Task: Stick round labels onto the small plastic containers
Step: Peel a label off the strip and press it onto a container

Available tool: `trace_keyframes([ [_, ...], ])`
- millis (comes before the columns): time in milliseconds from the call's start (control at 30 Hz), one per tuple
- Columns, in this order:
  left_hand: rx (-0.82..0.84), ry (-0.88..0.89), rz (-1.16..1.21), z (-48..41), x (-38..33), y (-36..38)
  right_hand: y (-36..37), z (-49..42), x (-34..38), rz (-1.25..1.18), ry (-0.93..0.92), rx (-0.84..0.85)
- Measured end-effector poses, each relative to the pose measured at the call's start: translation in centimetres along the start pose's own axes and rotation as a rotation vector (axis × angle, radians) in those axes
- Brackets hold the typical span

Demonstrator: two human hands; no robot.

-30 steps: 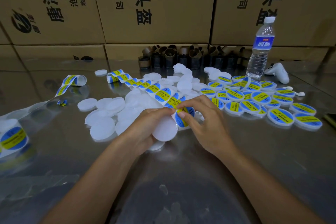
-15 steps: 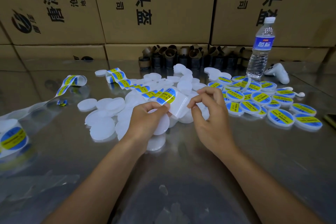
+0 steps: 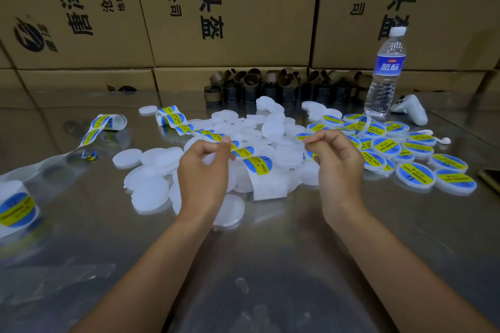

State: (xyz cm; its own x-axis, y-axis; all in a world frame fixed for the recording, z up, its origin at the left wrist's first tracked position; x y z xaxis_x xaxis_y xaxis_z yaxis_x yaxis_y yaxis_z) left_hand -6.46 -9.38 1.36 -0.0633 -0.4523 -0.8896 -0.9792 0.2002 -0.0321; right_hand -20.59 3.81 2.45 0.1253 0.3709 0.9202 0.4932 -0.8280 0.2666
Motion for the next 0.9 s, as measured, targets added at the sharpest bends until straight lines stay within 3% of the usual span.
trace_keyframes([
  [100,-0.045,-0.009,0.190,-0.1,-0.5,-0.4,0.2,0.1,0.0,-0.085,0.127,0.014],
  [367,0.279,-0.430,0.830,0.5,-0.7,1.9,2.3,1.5,0.3,-0.318,0.346,0.374],
  [533,0.392,-0.447,0.833,1.0,-0.6,2.6,3.2,2.6,-0.3,-0.198,0.318,0.481],
  [900,0.396,-0.435,0.790,1.3,-0.3,3.4,3.5,2.9,-1.5,-0.061,0.267,0.405],
])
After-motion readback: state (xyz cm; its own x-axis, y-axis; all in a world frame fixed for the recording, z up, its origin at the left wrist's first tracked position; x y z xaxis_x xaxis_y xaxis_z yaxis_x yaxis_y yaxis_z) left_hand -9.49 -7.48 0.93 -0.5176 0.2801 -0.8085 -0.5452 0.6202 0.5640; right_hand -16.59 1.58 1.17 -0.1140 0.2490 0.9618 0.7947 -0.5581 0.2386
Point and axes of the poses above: each hand's wrist, its own z-axis away from the middle knuckle, its own y-axis out of the palm, x = y × z, the point moved 4 cm from there along -z, towards the middle knuckle, and after that the axes turned 7 degrees about y, right-handed, at the moved point
